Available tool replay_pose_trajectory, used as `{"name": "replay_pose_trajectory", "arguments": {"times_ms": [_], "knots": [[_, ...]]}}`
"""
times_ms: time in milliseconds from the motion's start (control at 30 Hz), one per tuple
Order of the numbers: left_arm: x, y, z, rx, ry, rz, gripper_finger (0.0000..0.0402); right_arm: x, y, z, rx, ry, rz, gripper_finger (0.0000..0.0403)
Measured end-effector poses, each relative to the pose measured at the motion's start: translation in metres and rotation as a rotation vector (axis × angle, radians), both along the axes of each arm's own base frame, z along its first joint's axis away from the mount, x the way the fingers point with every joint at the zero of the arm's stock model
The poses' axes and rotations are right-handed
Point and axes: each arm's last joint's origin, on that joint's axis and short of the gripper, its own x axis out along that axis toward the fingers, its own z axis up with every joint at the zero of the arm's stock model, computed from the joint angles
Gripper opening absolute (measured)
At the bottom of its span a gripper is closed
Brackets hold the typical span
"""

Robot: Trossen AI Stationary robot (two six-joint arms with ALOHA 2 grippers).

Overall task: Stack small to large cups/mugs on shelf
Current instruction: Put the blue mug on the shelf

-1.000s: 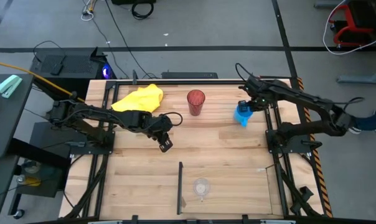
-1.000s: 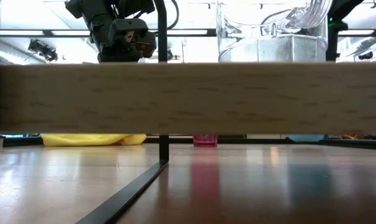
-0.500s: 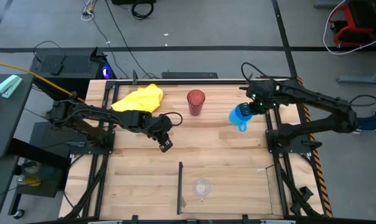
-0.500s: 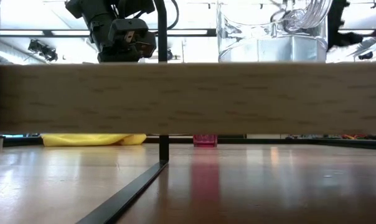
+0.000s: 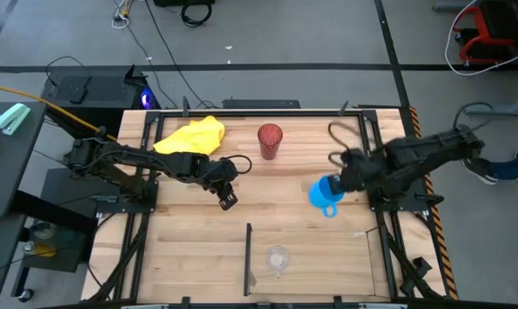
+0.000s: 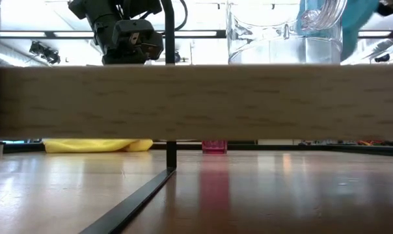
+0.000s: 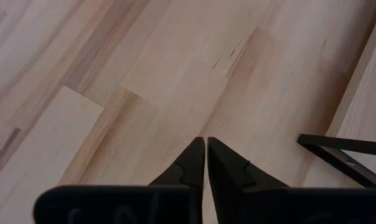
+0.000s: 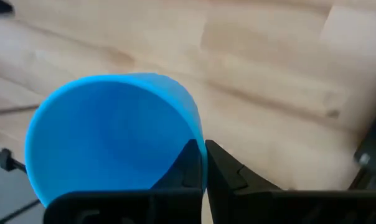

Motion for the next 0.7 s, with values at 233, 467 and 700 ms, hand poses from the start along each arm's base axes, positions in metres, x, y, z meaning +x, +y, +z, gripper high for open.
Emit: {"name": "replay_pose_trajectory", "arguments": {"times_ms": [233,467,700], "knots": [[0.0,0.0,0.0,0.002,0.0,-0.003,0.0013,0.018,0.047,-0.018,0.063,0.024,-0.028,0.0005],[0.0,0.0,0.0,0.025,0.001,-0.043,0.0019,0.033,0.097,-0.039,0.129,0.025,-0.062,0.0005],[0.0,0.0,0.0,0.028,0.001,-0.047,0.0019,0.036,0.13,-0.043,0.079,0.134,-0.125,0.0005]]}}
